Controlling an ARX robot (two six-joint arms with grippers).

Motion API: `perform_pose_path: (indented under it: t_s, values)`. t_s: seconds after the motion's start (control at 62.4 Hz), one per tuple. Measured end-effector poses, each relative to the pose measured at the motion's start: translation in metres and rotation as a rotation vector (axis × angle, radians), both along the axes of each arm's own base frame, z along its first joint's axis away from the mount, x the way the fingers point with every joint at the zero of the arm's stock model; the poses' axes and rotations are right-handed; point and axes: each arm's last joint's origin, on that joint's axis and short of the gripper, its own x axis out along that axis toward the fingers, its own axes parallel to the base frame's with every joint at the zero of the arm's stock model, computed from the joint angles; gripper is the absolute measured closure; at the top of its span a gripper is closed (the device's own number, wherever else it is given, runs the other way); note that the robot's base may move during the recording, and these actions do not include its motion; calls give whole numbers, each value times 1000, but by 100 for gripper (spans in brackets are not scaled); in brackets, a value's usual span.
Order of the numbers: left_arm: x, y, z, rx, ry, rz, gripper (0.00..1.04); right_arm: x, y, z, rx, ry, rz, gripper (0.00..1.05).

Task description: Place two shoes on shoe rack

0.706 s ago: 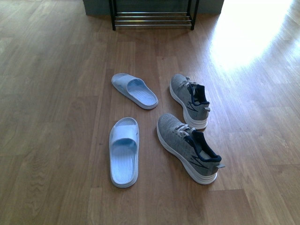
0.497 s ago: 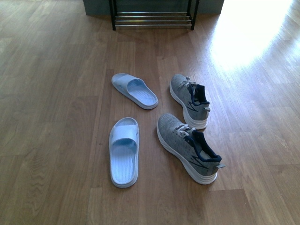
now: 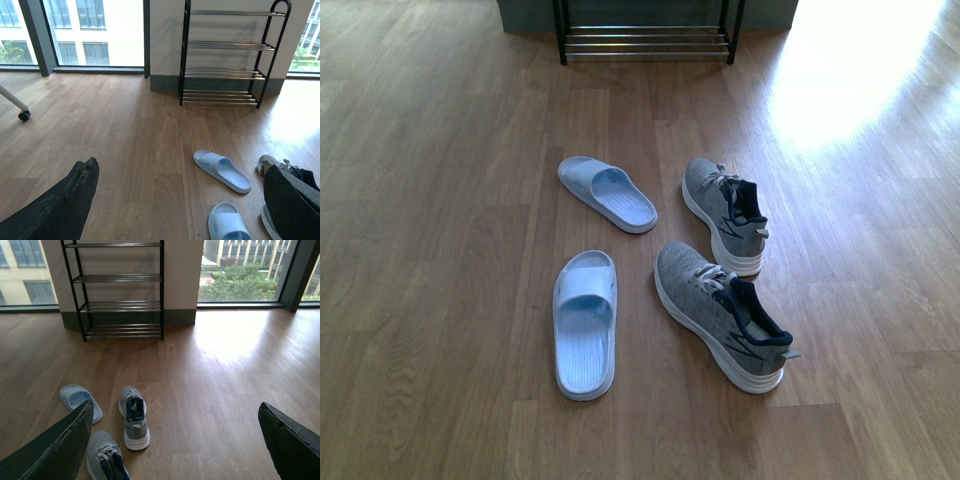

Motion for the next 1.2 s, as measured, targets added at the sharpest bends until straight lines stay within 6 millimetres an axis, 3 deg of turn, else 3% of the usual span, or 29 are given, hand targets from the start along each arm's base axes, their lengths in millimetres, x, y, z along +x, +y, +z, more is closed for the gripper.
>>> perform_pose_path:
  t_s: [1.203]
  values:
    - [0,0,0,0,0,0,9,0,0,0,0,0,0,9]
